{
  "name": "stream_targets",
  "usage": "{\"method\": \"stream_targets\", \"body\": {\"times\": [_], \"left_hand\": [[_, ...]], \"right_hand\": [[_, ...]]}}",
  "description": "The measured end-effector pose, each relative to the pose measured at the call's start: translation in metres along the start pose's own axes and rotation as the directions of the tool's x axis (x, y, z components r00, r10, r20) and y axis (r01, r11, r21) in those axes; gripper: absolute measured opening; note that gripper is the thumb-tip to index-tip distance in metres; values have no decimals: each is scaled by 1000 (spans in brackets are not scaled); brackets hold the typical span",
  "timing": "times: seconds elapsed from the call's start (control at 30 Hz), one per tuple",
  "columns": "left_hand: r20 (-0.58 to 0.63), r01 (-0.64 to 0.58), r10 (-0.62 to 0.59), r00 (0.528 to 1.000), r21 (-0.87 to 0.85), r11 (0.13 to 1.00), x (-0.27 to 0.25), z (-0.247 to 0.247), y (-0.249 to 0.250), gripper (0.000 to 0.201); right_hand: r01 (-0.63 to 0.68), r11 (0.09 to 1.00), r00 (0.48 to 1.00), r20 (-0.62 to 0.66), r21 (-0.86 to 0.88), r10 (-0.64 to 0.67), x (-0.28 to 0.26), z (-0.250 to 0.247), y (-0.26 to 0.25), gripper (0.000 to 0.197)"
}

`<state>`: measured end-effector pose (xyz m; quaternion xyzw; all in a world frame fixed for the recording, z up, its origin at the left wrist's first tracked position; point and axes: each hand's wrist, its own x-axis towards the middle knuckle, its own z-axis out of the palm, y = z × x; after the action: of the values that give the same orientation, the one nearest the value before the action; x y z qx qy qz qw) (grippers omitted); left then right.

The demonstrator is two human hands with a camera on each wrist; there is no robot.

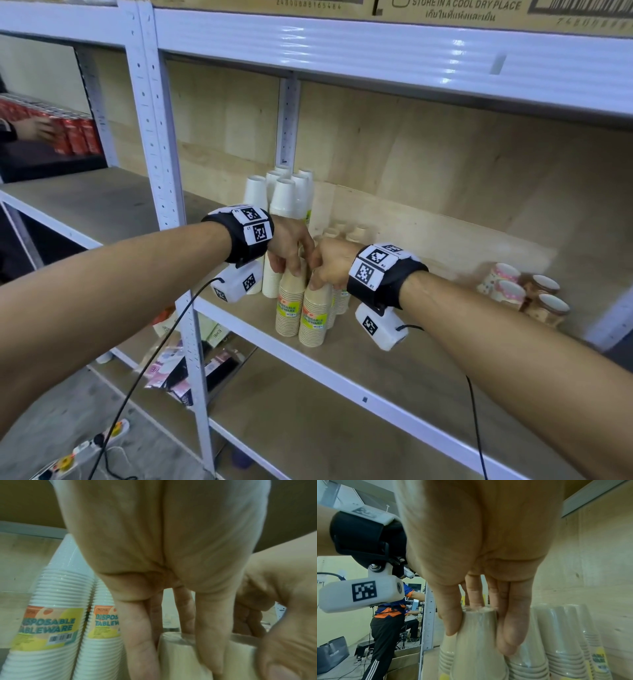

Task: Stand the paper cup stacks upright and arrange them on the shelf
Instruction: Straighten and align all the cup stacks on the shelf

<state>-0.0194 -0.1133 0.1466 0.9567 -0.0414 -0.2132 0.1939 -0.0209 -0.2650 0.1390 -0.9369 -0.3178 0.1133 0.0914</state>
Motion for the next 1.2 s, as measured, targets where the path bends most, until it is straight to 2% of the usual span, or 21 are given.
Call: {"method": "stream_targets", "body": {"times": [0.17, 0.27, 0.47, 0.8, 0.9, 1.2], "left_hand": [[-31, -11, 11, 999, 3, 1000, 0, 2, 2, 38], [-17, -18, 18, 1000, 19, 1000, -1, -1, 8, 31], [3, -53, 53, 999, 35, 998, 2, -11, 33, 30], [-50, -184, 186, 981, 46, 982, 30, -29, 106, 25], [-91, -207, 211, 973, 58, 977, 44, -31, 126, 24], [-220, -224, 252, 943, 141, 964, 100, -34, 169, 26]], "right_hand": [[12, 1000, 1000, 25, -6, -12, -5, -5, 1, 35], [7, 1000, 999, 54, -4, -7, -9, -10, 4, 36], [-70, 997, 995, 76, 38, 67, -17, -25, 25, 31], [-198, 979, 979, -29, 38, 200, -34, -68, 95, 26], [-238, 968, 969, -50, 83, 242, -35, -74, 119, 26], [-364, 931, 919, -164, 3, 359, -24, -82, 180, 33]]}}
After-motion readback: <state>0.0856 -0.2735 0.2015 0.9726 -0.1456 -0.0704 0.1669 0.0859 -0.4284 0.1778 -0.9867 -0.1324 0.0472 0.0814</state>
